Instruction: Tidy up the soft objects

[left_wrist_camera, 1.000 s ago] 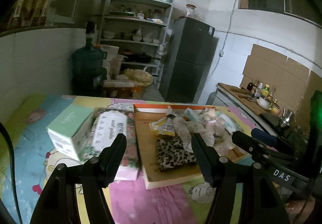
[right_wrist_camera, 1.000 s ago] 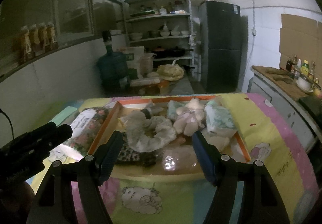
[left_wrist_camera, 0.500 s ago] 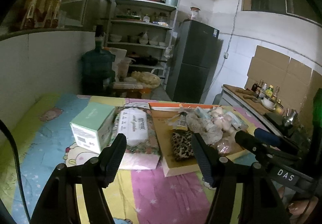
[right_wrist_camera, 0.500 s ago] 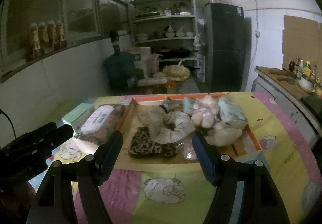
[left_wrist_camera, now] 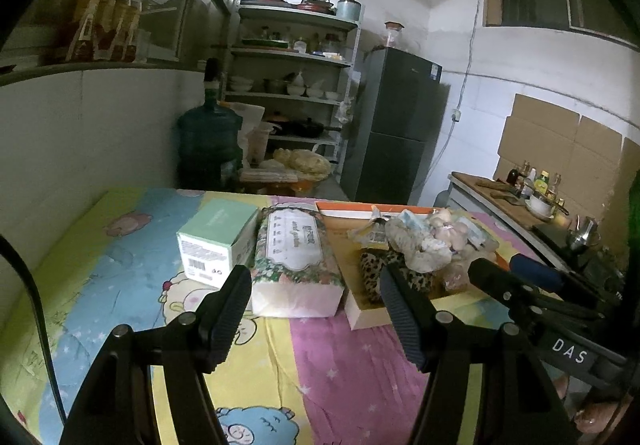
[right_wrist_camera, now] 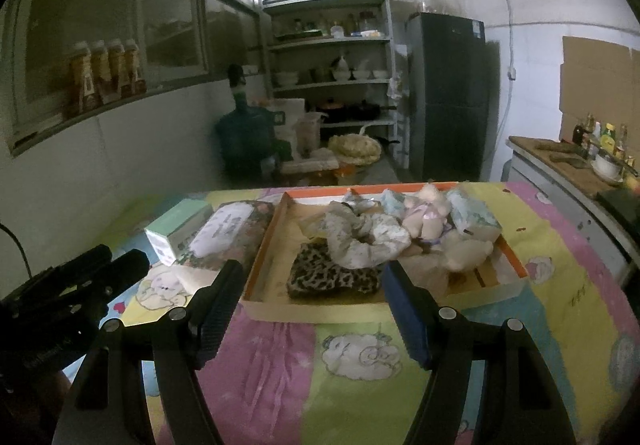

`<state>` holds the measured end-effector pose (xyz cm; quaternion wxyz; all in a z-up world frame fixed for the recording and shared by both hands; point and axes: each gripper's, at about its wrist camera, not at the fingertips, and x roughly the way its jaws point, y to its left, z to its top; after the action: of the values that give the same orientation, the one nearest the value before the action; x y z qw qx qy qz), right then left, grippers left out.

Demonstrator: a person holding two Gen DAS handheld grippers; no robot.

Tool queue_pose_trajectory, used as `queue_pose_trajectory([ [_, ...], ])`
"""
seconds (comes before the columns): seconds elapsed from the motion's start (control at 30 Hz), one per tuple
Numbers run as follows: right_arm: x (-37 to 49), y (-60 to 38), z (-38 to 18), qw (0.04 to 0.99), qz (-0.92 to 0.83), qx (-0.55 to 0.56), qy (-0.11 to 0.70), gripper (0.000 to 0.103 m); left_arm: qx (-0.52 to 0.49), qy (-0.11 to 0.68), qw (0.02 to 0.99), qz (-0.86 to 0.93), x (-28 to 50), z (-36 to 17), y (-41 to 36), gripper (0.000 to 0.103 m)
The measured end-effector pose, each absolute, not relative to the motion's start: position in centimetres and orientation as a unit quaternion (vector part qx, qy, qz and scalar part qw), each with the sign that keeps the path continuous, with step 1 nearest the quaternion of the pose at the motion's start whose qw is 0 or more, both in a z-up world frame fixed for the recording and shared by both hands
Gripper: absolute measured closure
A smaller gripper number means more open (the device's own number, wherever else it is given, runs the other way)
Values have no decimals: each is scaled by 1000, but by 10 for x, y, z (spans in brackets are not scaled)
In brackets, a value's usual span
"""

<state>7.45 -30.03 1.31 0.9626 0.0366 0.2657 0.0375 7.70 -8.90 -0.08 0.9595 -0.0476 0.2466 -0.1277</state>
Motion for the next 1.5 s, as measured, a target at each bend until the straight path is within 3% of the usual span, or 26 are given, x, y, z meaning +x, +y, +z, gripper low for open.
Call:
queue_pose_trajectory([
  [1.5,-55,-243,31,985,-24,14,169,30,-13,205,978,-41,-40,12,-69,37],
])
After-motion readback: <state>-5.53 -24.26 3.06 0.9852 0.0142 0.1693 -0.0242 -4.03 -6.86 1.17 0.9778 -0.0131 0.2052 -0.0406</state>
